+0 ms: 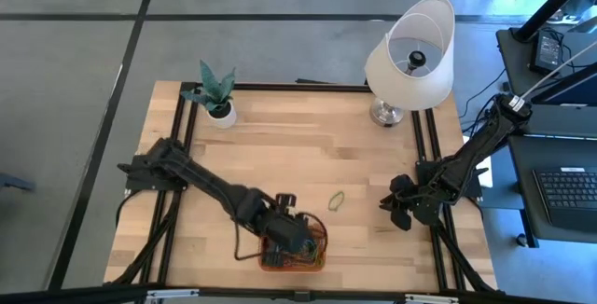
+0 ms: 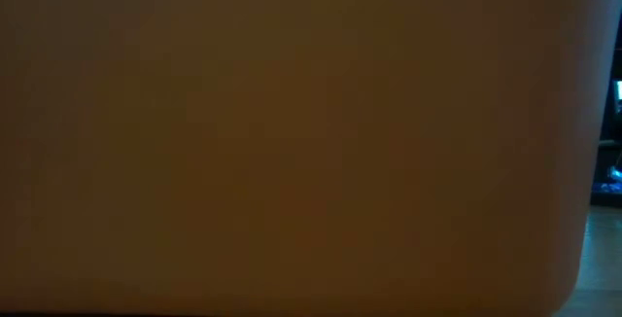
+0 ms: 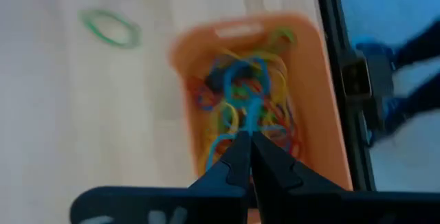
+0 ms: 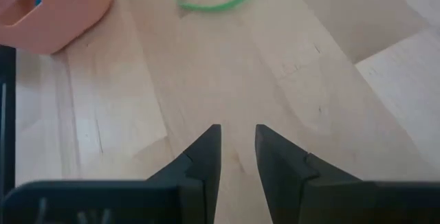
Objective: Pick and place rubber bands into bin
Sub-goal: Put the blue rubber band into the bin, then put the green rubber band into the bin
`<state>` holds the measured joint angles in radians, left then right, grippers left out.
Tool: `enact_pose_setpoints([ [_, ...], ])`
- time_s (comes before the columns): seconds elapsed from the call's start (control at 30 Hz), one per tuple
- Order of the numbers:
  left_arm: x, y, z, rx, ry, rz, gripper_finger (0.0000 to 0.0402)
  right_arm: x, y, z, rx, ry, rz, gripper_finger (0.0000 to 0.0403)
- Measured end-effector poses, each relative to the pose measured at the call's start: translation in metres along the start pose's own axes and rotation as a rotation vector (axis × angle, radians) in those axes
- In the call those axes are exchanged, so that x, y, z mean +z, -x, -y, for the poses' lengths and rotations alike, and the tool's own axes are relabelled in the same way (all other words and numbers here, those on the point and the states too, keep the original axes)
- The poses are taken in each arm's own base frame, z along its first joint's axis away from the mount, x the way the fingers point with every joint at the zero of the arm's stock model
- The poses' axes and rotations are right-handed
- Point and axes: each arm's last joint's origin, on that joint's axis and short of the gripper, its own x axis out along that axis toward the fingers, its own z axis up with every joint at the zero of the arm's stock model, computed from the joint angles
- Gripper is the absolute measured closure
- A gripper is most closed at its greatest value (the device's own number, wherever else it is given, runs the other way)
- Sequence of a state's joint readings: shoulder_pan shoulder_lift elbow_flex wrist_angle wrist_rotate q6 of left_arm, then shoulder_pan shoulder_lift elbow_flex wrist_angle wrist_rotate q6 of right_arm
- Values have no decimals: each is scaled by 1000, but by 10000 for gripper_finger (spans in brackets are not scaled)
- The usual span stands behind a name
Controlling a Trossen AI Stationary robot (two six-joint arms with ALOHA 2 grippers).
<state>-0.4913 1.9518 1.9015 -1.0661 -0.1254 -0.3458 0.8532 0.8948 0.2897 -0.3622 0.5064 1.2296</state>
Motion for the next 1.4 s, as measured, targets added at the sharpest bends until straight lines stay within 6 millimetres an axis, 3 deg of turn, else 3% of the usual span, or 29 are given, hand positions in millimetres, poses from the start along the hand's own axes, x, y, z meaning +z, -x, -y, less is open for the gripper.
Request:
enact_pose_setpoints([
  [0.3, -14, -87, 18, -38, 7, -243, 400, 0, 0, 0, -3, 5, -1, 309],
  [0.5, -21, -123, 14, 12, 10, -311, 400, 0, 0, 0, -3, 5, -2, 309],
  [0.67, -25, -139, 14, 33, 26, -342, 394, 0, 0, 0, 1, 2, -2, 309],
  [0.87, -22, -129, 14, 38, 97, -318, 342, 0, 0, -1, 9, -3, 0, 309],
  [1.1, -10, -82, 11, -3, 149, -219, 281, 0, 0, -1, 14, -7, 1, 309],
  [1.23, -4, -50, 6, -32, 148, -148, 271, 1, 0, -2, 18, -10, 3, 309],
  [1.4, -2, -24, 0, 5, 60, -84, 280, 1, 0, -4, 36, -17, 10, 309],
])
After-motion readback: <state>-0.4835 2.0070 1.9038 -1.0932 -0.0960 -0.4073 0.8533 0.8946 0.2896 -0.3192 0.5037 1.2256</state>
